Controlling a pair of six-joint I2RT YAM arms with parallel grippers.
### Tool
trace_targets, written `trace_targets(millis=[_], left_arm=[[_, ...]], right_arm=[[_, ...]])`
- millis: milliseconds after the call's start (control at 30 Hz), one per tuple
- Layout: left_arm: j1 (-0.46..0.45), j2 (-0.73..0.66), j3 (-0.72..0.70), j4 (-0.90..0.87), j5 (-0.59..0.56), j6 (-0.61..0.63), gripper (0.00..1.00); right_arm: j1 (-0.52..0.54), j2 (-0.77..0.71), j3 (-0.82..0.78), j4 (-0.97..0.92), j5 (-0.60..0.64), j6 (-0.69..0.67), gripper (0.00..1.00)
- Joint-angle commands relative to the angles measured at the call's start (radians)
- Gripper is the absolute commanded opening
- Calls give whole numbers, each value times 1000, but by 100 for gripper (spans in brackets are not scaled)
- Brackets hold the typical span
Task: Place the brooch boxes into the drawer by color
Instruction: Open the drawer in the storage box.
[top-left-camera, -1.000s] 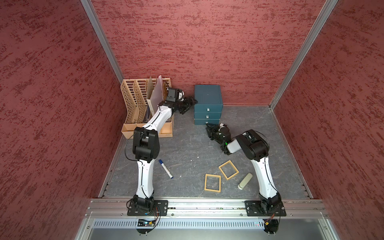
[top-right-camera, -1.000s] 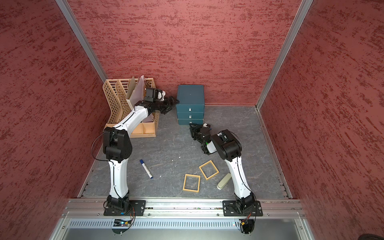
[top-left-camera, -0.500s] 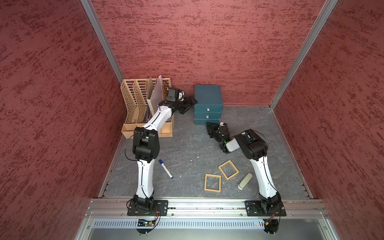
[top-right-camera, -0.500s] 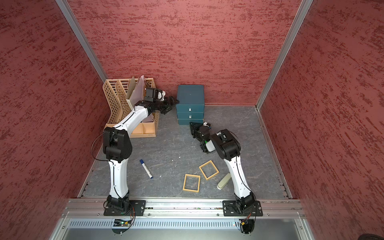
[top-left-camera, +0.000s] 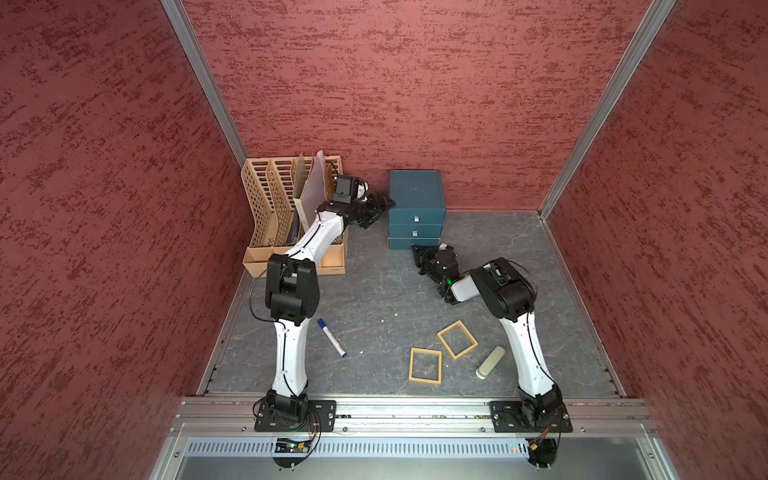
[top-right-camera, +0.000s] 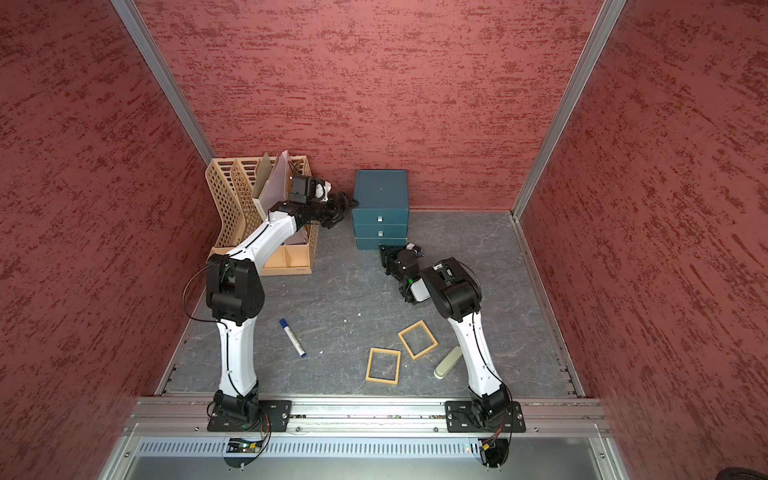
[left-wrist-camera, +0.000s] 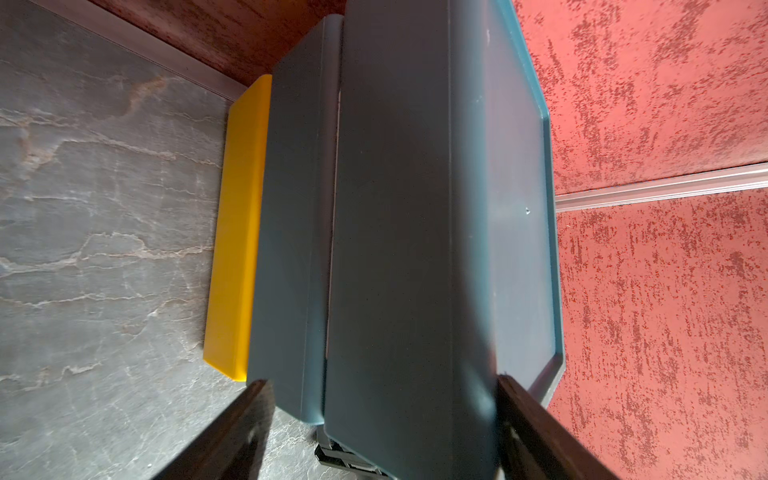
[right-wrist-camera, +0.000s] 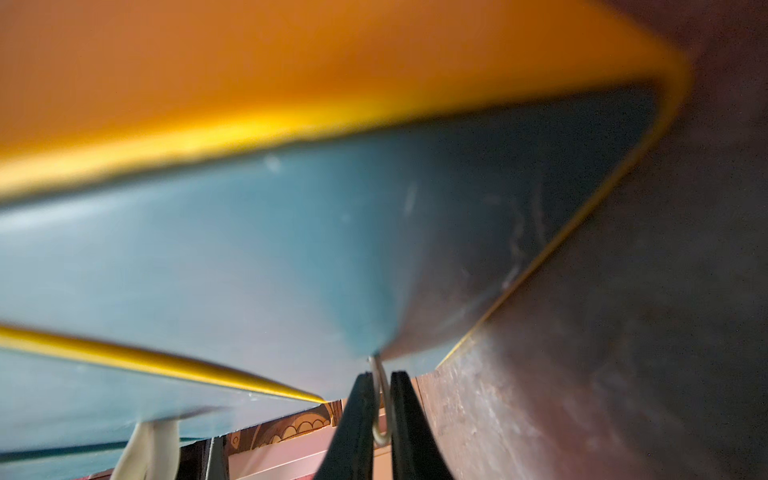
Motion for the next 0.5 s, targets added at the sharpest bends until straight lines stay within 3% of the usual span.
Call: trace_targets(millis=[0,100,467], left_arm=[[-7,3,-9,-119,-21,40,85],[-7,2,-10,-120,-21,42,85],[-8,9,-11,-110,-22,33,85]], right_arm=[[-8,-14,11,-78,37,-1,6],[-8,-15,11,-72,40,1,0],[8,-83,-32,-79,33,-13,0]])
